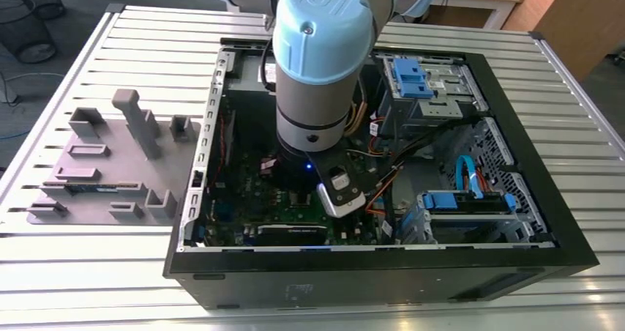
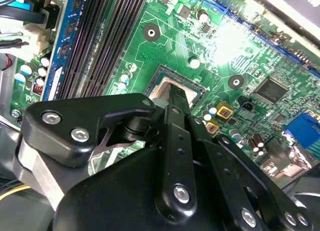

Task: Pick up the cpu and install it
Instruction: 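Place the cpu into insertion slot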

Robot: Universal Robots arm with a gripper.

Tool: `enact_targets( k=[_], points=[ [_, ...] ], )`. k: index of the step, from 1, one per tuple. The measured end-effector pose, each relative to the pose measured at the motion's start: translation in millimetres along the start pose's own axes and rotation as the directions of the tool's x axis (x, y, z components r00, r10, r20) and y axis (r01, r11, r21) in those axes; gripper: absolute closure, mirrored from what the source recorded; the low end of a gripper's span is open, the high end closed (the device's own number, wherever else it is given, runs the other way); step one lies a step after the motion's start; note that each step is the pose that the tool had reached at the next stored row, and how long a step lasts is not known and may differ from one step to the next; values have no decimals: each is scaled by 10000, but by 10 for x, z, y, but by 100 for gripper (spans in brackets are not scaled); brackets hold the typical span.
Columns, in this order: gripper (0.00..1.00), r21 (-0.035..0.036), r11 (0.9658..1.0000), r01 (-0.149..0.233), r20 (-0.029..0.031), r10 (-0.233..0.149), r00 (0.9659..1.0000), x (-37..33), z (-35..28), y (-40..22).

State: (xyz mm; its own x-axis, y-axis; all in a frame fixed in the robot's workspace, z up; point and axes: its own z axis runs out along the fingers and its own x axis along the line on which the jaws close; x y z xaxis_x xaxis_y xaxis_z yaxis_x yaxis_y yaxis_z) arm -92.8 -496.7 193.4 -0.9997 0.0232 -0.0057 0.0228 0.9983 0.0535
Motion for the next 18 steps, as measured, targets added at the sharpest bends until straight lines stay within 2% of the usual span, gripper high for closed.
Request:
enact_targets(
  k=[11, 18],
  points=[
    [89, 18, 10000, 0, -8, 0, 10000, 0, -253, 11],
    [89, 17, 10000, 1, -8, -1, 10000, 3, -263, 12]
  ],
)
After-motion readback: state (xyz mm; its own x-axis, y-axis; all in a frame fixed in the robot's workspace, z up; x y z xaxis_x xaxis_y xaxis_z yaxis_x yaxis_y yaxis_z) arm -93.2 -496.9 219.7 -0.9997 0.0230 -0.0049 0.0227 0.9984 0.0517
